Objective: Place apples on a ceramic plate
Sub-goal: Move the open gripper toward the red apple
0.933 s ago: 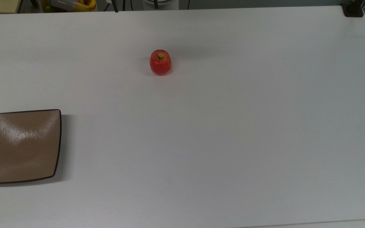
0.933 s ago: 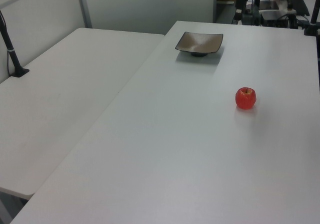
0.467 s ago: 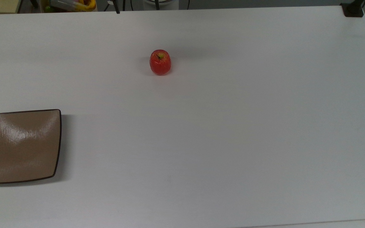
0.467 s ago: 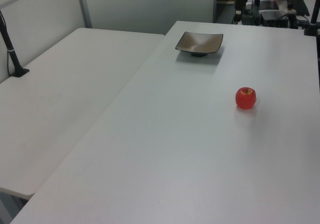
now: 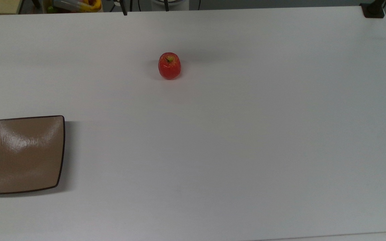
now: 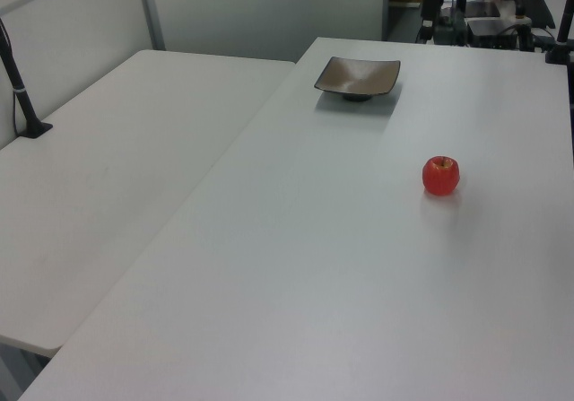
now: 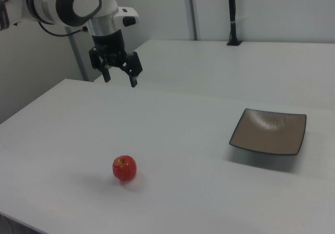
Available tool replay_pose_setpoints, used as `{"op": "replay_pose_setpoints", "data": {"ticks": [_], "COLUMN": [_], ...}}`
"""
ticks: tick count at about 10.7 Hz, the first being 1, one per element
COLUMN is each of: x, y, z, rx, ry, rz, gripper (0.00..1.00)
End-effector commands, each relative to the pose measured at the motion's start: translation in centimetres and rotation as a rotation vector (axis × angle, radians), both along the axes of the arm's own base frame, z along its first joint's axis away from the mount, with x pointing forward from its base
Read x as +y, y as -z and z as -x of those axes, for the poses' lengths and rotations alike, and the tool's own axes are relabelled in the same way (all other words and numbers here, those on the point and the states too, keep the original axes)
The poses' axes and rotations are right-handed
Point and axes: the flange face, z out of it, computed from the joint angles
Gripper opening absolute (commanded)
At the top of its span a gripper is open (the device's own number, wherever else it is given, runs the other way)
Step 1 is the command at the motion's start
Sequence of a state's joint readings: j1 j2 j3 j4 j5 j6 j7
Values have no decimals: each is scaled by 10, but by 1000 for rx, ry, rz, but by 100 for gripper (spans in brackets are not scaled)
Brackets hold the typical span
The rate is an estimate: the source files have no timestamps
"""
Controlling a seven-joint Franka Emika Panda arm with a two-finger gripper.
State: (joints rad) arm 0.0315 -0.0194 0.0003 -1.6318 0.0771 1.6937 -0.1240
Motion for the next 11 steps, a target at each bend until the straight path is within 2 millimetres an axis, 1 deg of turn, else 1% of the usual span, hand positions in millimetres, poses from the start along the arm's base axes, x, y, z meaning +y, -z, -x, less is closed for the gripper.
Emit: {"op": "replay_pose_setpoints", "data": {"ticks": [1,2,4,5,6,9,10,11], "x": [5,9,19,26,34,50,63,71], "y": [8,8,14,26,42,85,96,108], "z": [7,12,32,36,38,48,53,60], "rx": [41,64,111,149,180,255,275,290], "ry": [-38,-47,-67,-82,-86,-112,-132,-138], "rz": [-9,-10,-8,-5,-2,7,18,38], "gripper": [100,100,100,100,100,100,100,100]}}
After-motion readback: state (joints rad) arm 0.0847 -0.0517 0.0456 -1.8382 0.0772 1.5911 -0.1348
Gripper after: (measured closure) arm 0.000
